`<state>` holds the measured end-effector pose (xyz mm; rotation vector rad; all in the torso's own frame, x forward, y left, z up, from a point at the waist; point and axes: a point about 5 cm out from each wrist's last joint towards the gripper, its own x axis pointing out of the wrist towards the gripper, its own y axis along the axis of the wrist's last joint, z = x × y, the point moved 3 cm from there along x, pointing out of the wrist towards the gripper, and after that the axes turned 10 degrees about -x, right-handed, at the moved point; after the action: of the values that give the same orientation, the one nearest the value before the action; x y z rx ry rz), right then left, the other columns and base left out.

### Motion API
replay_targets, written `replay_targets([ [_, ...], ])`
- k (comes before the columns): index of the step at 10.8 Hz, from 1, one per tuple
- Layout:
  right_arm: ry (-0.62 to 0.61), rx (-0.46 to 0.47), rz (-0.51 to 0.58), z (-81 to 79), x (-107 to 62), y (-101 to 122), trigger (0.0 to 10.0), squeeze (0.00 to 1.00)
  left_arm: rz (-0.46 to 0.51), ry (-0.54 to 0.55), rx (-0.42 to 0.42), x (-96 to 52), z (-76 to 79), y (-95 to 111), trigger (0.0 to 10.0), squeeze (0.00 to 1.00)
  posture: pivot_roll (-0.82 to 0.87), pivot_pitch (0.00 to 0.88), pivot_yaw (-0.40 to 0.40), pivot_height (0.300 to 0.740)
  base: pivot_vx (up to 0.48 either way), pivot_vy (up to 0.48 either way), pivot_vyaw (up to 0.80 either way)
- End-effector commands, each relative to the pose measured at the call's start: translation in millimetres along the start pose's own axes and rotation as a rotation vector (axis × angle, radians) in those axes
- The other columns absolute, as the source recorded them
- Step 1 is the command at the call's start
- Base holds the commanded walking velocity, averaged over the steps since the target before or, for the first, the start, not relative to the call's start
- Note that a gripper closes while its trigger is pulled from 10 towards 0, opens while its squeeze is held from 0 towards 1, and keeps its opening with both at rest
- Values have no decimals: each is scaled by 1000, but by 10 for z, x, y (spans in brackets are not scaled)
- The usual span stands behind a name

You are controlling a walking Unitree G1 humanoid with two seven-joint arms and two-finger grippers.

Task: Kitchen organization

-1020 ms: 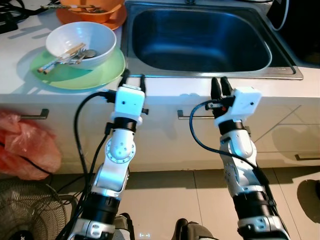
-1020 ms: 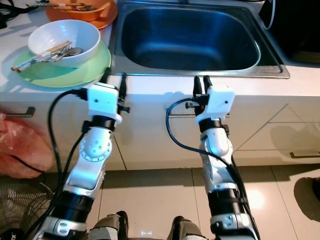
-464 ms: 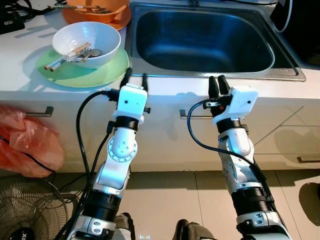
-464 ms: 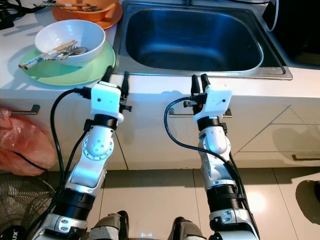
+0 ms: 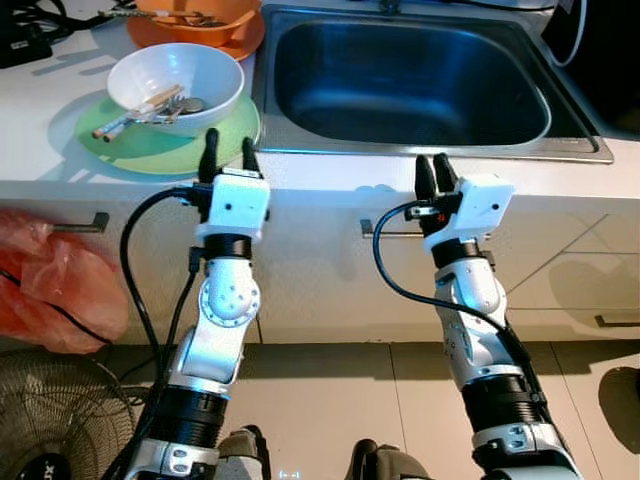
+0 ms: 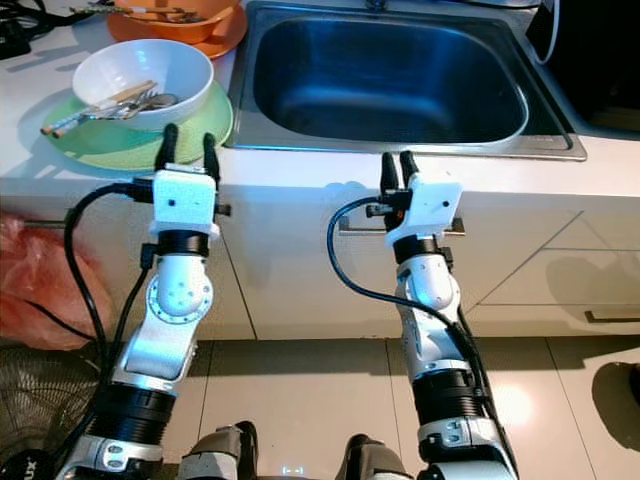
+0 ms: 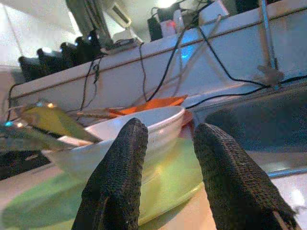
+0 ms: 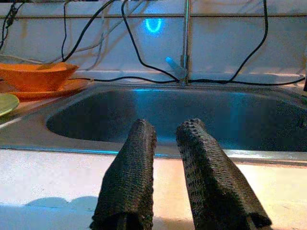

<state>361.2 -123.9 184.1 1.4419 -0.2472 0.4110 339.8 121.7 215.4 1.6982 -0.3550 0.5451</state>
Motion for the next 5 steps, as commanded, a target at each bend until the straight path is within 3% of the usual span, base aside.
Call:
replay_targets([
  [1,-3,6,10,4,3,4,10000,0,16,49,17,11,-86,36,10000,0,122,157,-44,740,0,0,0],
  [5,4,11,0,-10,5,-22,10000,0,0,88,72,-31,-267,5,10000,0,133,169,-46,740,0,0,0],
])
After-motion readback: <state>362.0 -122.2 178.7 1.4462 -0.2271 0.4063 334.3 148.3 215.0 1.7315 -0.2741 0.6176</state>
